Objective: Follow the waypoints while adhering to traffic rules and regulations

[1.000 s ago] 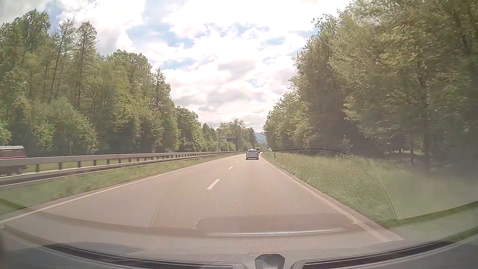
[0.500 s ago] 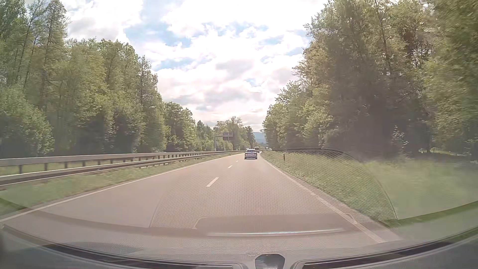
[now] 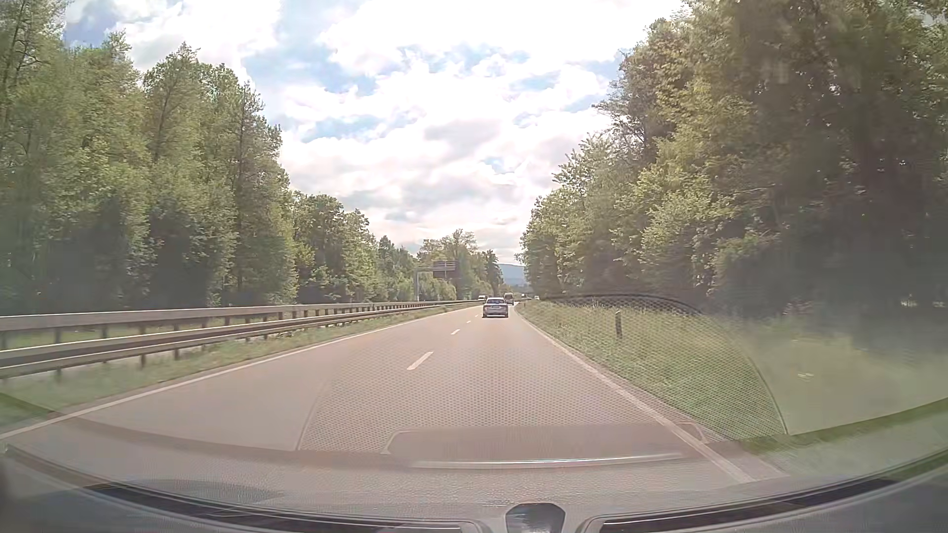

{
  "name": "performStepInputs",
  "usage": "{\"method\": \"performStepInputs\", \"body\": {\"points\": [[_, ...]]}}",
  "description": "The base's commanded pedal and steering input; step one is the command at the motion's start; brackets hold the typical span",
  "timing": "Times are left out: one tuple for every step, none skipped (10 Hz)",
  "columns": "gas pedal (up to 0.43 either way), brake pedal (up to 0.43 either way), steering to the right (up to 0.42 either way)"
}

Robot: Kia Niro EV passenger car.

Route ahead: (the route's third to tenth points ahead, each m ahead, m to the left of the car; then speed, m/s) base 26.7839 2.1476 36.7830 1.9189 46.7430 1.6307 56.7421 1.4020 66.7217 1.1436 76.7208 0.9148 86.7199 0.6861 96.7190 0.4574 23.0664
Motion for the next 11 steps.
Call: {"method": "performStepInputs", "body": {"points": [[0.169,0.0,0.004],[0.169,0.0,0.004],[0.169,0.0,0.004],[0.169,0.0,0.004],[0.169,0.0,0.004],[0.169,0.0,0.004],[0.169,0.0,0.004],[0.169,0.0,0.004],[0.169,0.0,0.004],[0.169,0.0,0.004],[0.169,0.0,0.004]]}}
